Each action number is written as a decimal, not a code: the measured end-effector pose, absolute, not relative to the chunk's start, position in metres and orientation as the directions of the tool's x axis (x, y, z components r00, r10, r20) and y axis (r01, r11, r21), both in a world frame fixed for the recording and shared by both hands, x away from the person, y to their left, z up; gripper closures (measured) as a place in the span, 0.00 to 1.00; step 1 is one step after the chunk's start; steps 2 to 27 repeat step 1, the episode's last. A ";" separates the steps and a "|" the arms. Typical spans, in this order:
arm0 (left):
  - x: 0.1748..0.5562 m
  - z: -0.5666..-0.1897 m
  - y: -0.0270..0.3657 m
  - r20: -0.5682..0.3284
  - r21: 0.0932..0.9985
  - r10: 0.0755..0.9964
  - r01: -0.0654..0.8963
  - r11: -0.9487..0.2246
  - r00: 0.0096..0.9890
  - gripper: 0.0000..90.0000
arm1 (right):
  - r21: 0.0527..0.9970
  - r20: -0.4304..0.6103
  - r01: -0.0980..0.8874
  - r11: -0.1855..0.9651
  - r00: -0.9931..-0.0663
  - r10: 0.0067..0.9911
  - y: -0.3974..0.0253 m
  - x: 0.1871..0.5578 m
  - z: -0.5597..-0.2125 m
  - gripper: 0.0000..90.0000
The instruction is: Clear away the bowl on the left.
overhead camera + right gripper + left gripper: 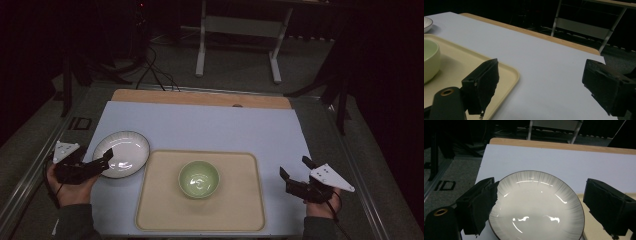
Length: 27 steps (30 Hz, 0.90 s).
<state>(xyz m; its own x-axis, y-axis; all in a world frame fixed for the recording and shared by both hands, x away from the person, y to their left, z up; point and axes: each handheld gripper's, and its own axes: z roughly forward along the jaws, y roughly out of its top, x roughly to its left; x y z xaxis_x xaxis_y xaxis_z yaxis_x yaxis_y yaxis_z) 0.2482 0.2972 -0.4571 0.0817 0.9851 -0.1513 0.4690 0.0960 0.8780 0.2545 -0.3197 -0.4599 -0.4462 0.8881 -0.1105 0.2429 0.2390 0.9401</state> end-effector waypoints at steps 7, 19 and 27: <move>0.248 -0.458 0.298 -0.155 0.876 0.985 0.472 0.098 0.082 0.14 | 0.941 -0.111 0.243 0.238 -0.442 0.890 -0.320 0.255 -0.460 0.15; 0.248 -0.458 0.298 -0.155 0.876 0.985 0.472 0.098 0.082 0.14 | 0.941 -0.111 0.243 0.238 -0.442 0.890 -0.320 0.255 -0.460 0.15; 0.248 -0.458 0.298 -0.155 0.876 0.985 0.472 0.098 0.082 0.14 | 0.941 -0.111 0.243 0.238 -0.442 0.890 -0.320 0.255 -0.460 0.15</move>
